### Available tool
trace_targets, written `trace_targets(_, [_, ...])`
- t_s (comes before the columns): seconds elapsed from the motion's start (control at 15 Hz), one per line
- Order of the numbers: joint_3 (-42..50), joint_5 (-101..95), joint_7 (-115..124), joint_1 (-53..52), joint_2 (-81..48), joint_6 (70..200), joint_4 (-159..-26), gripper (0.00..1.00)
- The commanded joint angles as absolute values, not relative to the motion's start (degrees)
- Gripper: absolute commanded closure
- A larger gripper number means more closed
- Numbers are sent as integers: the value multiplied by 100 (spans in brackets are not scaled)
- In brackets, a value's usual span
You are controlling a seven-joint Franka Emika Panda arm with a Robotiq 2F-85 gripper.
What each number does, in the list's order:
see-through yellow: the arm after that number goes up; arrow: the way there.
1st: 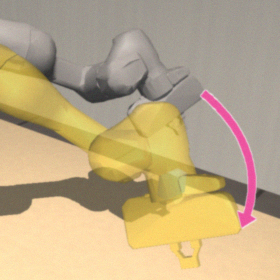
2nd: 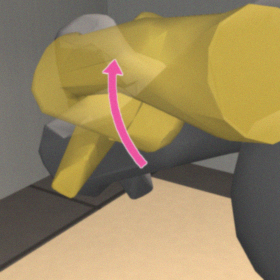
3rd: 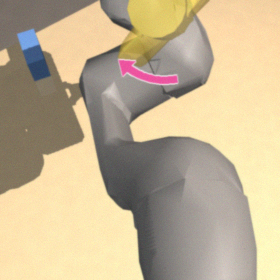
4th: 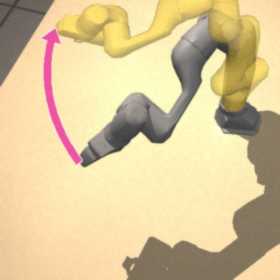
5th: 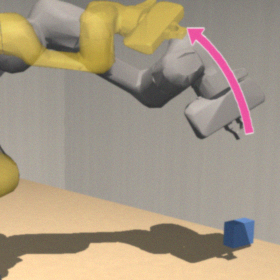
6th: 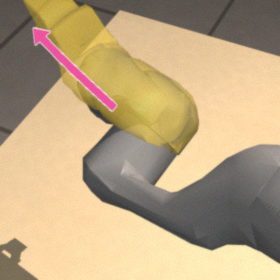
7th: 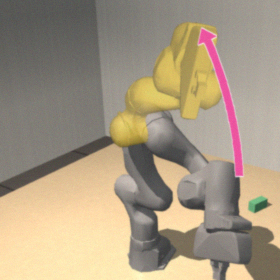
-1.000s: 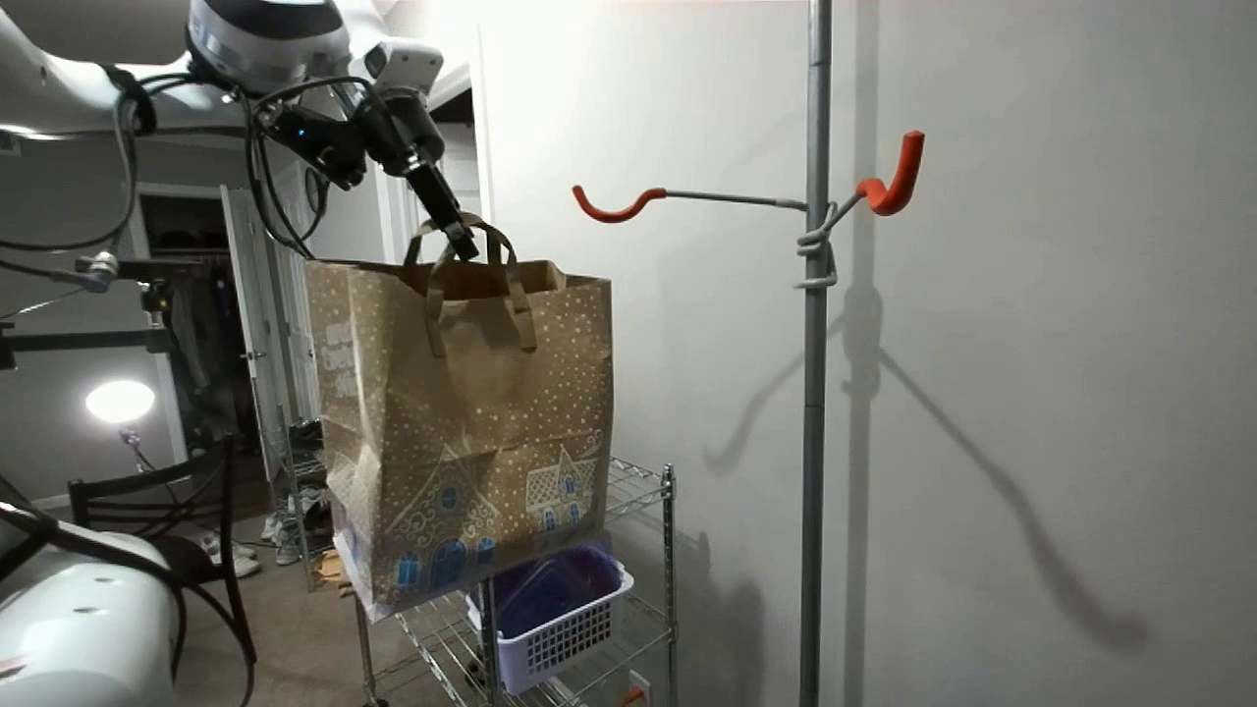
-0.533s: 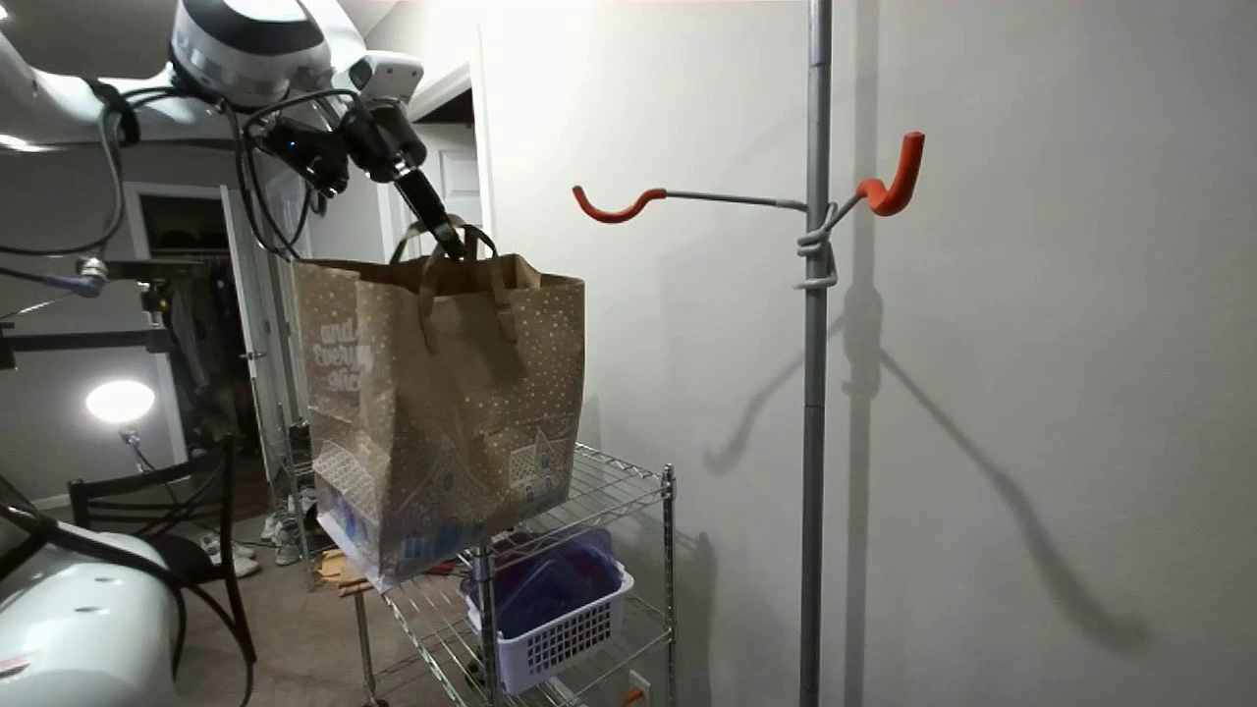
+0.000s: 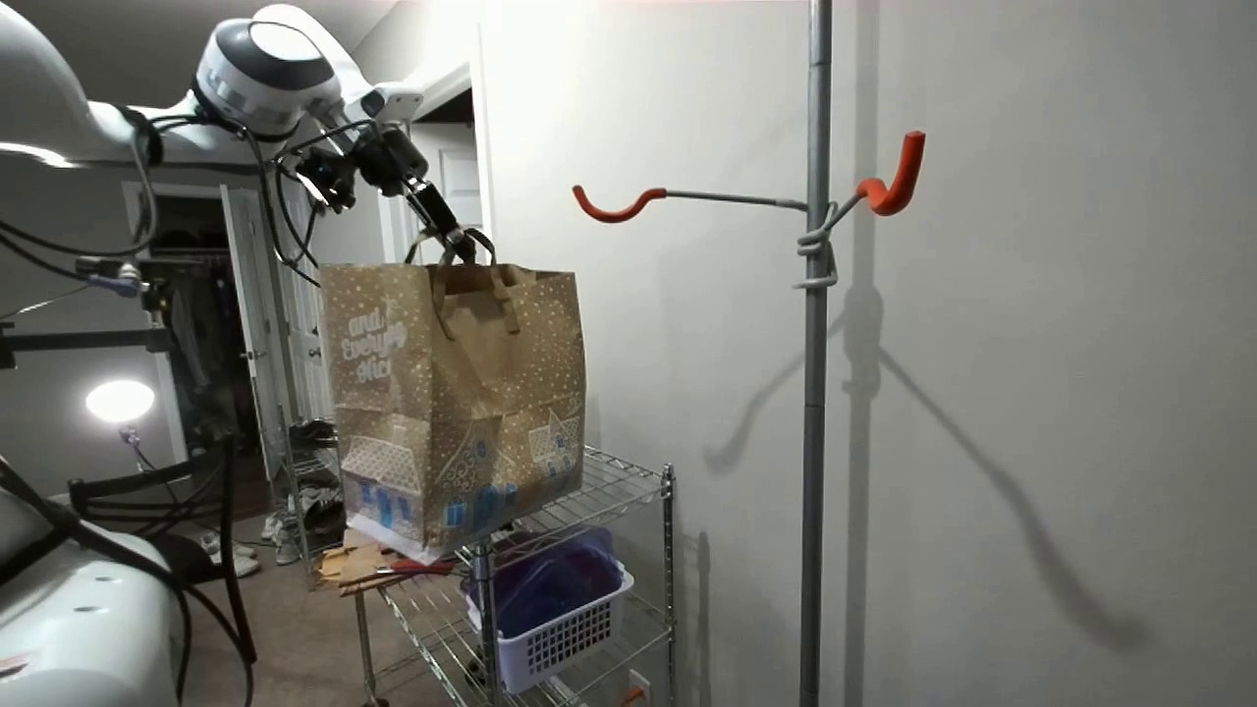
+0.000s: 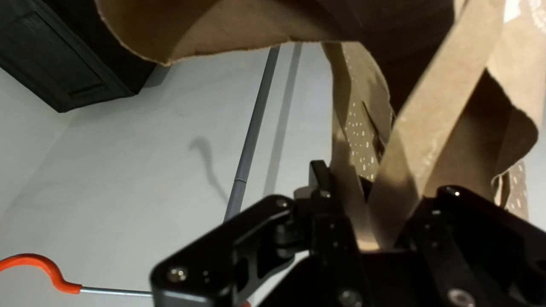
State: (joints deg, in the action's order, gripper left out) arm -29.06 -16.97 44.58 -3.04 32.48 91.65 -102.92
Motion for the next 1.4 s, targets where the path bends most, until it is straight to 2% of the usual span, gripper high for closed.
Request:
trace_targets(0.0, [-3287,-2273,5135,-147,2842,9622,-10111,95])
trace_targets(0.47, [-3630,-3512,6508,-60,2162,10129,-10138,94])
trace_targets(1.33, [-3629,-4368,7876,-634,1157,9335,-9409,95])
